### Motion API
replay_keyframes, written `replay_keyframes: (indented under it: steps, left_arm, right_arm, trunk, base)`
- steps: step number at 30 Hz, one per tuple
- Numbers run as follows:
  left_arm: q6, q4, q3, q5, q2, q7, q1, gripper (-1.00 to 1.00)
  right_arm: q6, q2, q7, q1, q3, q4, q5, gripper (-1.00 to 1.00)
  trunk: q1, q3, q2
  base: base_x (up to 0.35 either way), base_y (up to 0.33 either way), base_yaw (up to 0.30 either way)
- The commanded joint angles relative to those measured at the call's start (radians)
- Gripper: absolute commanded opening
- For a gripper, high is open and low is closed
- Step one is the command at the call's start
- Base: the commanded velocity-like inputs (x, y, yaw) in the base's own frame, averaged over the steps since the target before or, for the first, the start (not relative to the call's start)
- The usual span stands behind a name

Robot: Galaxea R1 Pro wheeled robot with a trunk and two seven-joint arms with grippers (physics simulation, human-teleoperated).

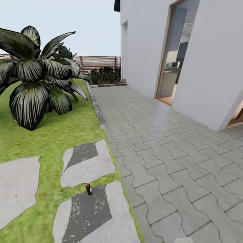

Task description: In the garden, pick up the pesticide atomizer on the floor and spray pesticide onto both trees until each tree trunk is fully covered.

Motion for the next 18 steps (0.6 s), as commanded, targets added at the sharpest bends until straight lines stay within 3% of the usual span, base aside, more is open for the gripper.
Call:
replay_keyframes:
  steps: [1,7,13,15,16,18]
  left_arm:
    - [-0.003,0.001,0.001,0.002,-0.001,0.0,-0.001,1.0]
    - [-0.004,-0.002,-0.005,0.0,-0.002,-0.01,0.0,1.0]
    - [-0.003,0.0,-0.004,-0.006,0.009,-0.014,-0.004,1.0]
    - [0.013,-0.022,-0.001,-0.003,0.008,-0.004,-0.058,1.0]
    - [0.055,-0.038,0.0,0.002,0.0,0.002,-0.145,1.0]
    - [0.084,-0.039,0.0,0.002,-0.002,0.002,-0.175,1.0]
  right_arm:
    - [-0.003,-0.002,-0.001,0.0,0.0,0.002,0.005,1.0]
    - [-0.004,-0.002,-0.001,0.0,0.001,0.036,0.004,1.0]
    - [-0.004,0.005,0.006,0.0,0.003,0.041,0.003,1.0]
    - [-0.007,0.004,0.0,-0.001,-0.001,0.034,0.003,1.0]
    - [-0.005,0.005,-0.001,-0.002,-0.001,-0.036,0.003,1.0]
    - [-0.004,0.004,-0.001,-0.005,-0.001,-0.076,0.002,1.0]
  trunk:
    - [0.0,-0.001,0.0]
    - [0.0,-0.001,0.0]
    - [0.0,0.001,0.0]
    - [0.0,0.002,0.0]
    - [0.0,0.002,0.0]
    - [0.0,0.002,0.0]
  base:
    - [0.0,-0.017,0.278]
    - [0.0,-0.006,0.164]
    - [0.0,0.0,-0.072]
    - [0.0,0.0,-0.026]
    - [0.0,0.0,-0.002]
    - [0.0,0.0,-0.001]
